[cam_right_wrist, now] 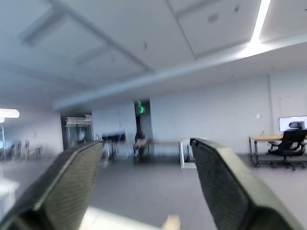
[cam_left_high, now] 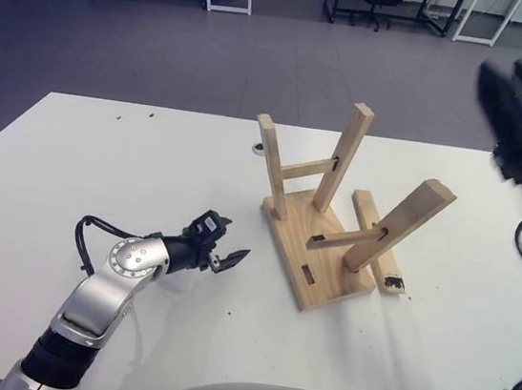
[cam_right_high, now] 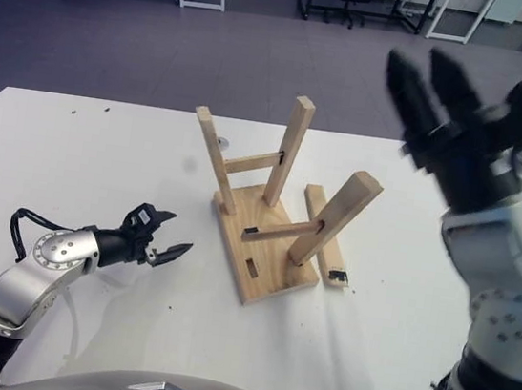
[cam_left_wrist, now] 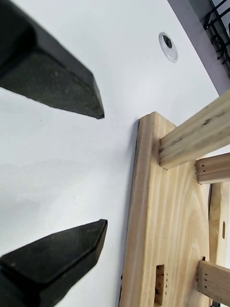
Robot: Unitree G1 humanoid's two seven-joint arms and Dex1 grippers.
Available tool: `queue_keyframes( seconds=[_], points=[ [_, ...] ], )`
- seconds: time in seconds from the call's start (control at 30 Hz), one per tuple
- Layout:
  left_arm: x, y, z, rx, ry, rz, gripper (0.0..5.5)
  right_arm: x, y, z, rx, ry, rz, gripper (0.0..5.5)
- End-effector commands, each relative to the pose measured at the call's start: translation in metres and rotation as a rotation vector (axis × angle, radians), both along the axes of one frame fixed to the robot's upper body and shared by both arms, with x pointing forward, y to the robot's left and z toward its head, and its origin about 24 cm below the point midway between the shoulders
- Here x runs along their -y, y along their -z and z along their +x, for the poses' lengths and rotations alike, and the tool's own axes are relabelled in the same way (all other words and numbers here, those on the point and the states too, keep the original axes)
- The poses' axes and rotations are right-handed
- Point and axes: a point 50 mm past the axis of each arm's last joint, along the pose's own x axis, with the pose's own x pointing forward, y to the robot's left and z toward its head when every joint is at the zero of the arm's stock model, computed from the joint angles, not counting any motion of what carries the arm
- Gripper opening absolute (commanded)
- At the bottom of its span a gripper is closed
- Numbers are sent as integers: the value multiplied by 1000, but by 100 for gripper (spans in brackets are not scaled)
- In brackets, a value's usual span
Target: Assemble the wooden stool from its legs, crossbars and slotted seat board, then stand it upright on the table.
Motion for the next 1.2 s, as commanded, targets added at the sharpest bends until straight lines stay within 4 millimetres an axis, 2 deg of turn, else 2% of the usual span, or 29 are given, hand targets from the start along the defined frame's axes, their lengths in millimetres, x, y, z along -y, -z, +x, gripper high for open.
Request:
queue_keyframes(
  seconds=[0.03,0.1,0.17,0.23,0.3,0.53,0.57,0.7,0.8,0.87,0.9,0.97,1.03,1.07,1.1,1.13,1.2],
  points=[
    [0,-3,7,27,-16,-2,387,29,72,42,-376,181,-128,394],
    [0,-2,10,31,-19,-4,387,25,149,41,-668,165,-273,394],
    [-3,-2,14,49,-52,1,387,14,189,29,-810,104,-342,394],
    [-9,-4,21,86,-125,-6,387,5,215,19,-908,53,-366,394],
    [-12,-7,27,110,-170,-26,387,4,228,14,-965,46,-382,394],
    [-12,-8,31,130,-204,-40,387,2,244,8,-1065,50,-565,394],
    [-13,-10,32,143,-219,-49,387,3,245,7,-1076,65,-579,376],
    [-29,-41,51,303,-392,-185,387,8,250,7,-1115,110,-618,297],
    [-35,-65,57,415,-448,-247,387,11,258,5,-1149,120,-626,240],
    [-43,-90,62,516,-477,-296,387,18,238,22,-1015,196,-529,208],
    [-46,-106,65,565,-491,-349,387,26,218,35,-902,266,-497,208],
    [-41,-145,70,614,-452,-573,387,46,149,65,-572,418,-490,208],
    [-23,-175,71,573,-311,-814,387,43,76,81,-261,440,-458,208],
    [-16,-186,71,545,-256,-906,387,34,50,83,-142,411,-468,208],
    [-9,-199,72,513,-186,-1003,387,14,26,81,7,359,-561,208],
    [-3,-213,73,483,-130,-1094,387,-11,13,75,144,287,-695,208],
    [8,-236,75,436,-25,-1215,415,-70,7,60,378,85,-888,208]
  ],
)
